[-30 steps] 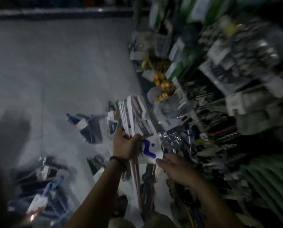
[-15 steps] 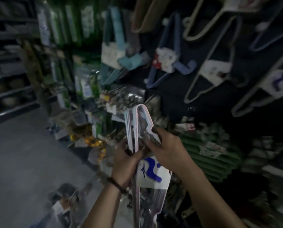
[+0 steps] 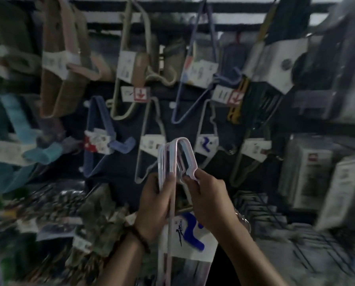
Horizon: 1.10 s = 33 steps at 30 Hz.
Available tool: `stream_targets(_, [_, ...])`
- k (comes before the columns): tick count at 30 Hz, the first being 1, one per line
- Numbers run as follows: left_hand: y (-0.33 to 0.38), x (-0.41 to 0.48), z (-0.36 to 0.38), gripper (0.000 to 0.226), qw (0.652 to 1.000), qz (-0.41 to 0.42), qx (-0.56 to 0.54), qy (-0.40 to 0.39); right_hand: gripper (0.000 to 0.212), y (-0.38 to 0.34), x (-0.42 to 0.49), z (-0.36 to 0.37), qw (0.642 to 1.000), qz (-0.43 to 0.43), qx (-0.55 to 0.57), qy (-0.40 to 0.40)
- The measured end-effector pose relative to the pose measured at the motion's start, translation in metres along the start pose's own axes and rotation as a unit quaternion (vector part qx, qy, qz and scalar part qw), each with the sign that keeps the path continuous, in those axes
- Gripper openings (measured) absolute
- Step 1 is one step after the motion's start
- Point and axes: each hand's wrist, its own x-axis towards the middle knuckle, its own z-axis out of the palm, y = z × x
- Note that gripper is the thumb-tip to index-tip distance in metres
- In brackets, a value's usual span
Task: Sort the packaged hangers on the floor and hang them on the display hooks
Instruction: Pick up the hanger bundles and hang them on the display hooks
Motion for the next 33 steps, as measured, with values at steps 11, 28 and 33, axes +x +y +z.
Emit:
stream_targets(11, [0.06, 0.092, 0.056, 0.054, 0.976, 0.082, 0.167, -0.11, 0.019, 0.026, 0.029, -0.064, 0.994, 0.009, -0.043, 0.096])
stream_targets(28, [0.112, 0.168, 0.044, 0.065, 0.932, 0.069, 0.194, -0.297, 0.019, 0.06, 0.085, -0.072, 0.989, -0.011, -0.084, 0.119])
stream_targets(33, [0.113, 0.173, 0.042, 0.065, 0.924, 0.072, 0.184, -0.328, 0.01, 0.058, 0.099, -0.069, 0.988, -0.025, -0.085, 0.13])
